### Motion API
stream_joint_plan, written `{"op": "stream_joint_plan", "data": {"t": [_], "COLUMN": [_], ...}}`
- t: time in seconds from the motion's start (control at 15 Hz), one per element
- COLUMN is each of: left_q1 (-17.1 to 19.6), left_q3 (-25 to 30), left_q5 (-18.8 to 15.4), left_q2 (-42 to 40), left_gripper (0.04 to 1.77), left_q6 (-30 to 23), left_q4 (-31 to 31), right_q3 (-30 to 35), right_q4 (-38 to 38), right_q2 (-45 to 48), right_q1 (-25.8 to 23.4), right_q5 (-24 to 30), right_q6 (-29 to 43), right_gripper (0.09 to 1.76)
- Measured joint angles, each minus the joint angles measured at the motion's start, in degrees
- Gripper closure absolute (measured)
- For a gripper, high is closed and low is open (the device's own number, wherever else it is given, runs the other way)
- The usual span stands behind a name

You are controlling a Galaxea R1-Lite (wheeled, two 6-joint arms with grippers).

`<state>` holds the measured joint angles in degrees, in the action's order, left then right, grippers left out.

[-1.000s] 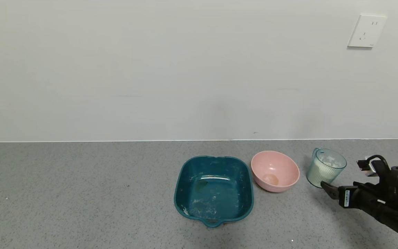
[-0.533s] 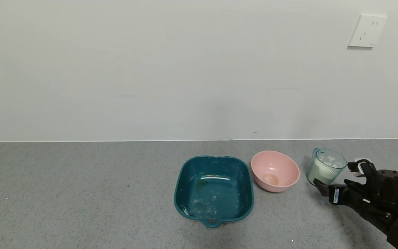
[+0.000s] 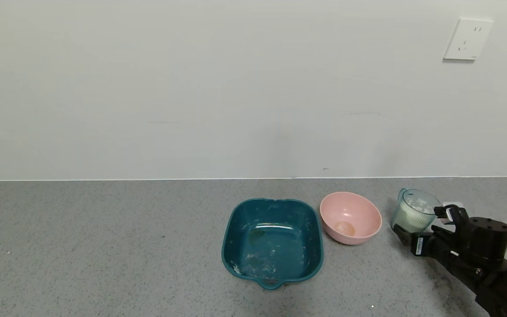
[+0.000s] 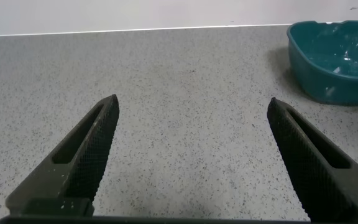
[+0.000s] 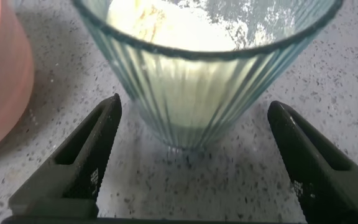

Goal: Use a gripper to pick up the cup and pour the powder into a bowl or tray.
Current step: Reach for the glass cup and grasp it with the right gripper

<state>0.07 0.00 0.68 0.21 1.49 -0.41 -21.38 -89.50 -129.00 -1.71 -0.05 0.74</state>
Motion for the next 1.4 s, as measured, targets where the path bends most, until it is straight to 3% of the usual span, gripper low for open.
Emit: {"op": "stream_joint_plan", "data": {"t": [1.4], "left_q1": [0.0], "left_q3": [0.0], "left_q5": [0.0], "left_q2": [0.0], "left_gripper": [0.09], "left_q6": [0.0], "left_q4": [0.0], "right_q3": [-7.4], "right_q4": [0.1], "right_q2": [-3.6], "right_q1": [0.1], "right_q5": [-0.1], "right_q6": [-1.6], "right_gripper": [0.14]}}
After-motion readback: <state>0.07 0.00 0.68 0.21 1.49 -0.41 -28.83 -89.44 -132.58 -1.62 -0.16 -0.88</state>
